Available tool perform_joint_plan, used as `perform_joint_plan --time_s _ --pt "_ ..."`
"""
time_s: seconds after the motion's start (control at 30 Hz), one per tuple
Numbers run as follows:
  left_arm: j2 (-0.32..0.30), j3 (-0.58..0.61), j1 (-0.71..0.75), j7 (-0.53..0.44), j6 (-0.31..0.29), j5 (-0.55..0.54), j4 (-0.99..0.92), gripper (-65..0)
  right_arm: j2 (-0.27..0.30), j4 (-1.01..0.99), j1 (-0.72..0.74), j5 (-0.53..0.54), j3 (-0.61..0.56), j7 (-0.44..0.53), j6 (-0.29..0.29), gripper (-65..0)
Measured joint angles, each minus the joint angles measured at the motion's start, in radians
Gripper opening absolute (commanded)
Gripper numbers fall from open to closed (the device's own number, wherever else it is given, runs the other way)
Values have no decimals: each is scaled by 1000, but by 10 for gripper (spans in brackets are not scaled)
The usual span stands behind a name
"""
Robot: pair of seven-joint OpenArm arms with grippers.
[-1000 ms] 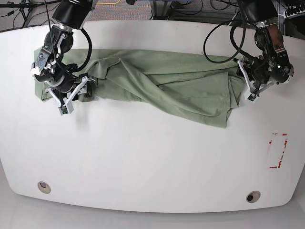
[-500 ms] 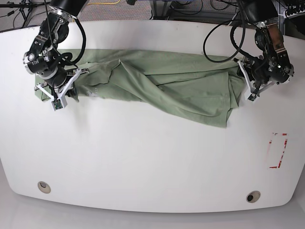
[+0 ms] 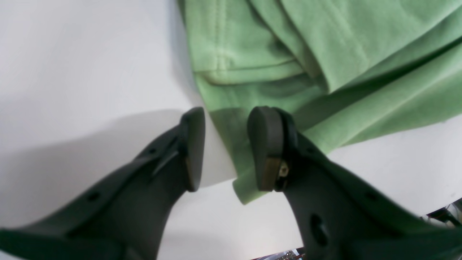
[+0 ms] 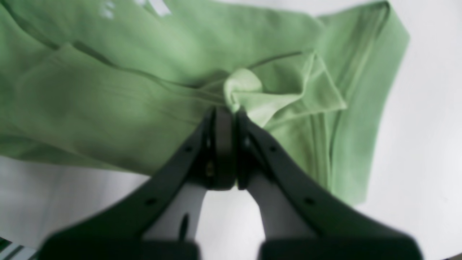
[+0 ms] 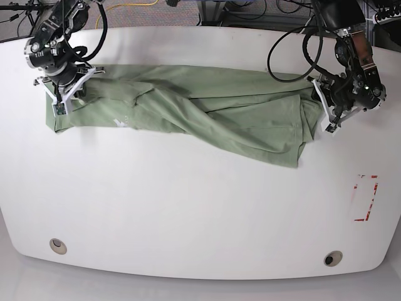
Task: Fold the T-shirt properly
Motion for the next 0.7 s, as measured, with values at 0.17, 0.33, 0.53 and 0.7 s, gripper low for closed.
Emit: perform_joint_plan --time_s 0.17,0.33,0.53,0.7 --pt "2 0 0 0 0 -2 0 -435 2 -1 -7 -2 9 0 0 -577" --pt "0 0 0 0 0 0 0 -435 2 -1 -31 4 1 5 -1 -379" --pt "0 0 0 0 0 2 0 -435 -21 -1 -64 -8 21 -1 0 -263" --pt "0 0 0 0 0 2 0 -435 -40 29 -73 4 54 -3 0 -273"
